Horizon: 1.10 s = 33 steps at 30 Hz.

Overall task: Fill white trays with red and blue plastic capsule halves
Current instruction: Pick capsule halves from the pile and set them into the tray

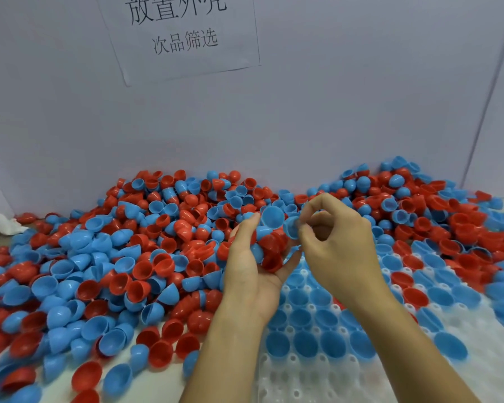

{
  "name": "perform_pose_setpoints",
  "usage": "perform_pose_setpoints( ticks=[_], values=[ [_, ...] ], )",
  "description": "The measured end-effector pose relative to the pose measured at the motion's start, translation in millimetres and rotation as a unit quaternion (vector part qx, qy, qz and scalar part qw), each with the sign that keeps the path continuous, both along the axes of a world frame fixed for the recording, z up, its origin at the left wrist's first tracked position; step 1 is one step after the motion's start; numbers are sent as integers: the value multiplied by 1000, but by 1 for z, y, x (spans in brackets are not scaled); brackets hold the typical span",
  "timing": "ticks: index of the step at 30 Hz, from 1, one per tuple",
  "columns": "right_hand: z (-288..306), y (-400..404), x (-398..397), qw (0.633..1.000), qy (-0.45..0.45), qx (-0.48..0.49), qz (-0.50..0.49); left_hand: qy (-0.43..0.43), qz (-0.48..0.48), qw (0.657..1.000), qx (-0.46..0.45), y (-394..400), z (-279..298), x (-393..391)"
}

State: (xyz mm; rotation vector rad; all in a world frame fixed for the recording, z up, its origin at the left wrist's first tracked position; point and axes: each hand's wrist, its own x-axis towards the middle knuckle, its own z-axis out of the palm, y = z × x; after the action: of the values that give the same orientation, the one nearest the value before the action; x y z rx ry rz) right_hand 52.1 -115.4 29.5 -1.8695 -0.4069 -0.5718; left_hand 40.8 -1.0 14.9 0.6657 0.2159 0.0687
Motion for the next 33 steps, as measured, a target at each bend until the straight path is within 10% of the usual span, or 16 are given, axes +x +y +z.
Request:
perform_pose_setpoints(
  ticks=[23,33],
  values=[
    [10,-12,3,996,77,-23,-29,-24,61,989,136,-10,-8,7],
    [30,-107,-24,969,-2,-239,-68,-17,66,990,121,-7,-4,3]
  ],
)
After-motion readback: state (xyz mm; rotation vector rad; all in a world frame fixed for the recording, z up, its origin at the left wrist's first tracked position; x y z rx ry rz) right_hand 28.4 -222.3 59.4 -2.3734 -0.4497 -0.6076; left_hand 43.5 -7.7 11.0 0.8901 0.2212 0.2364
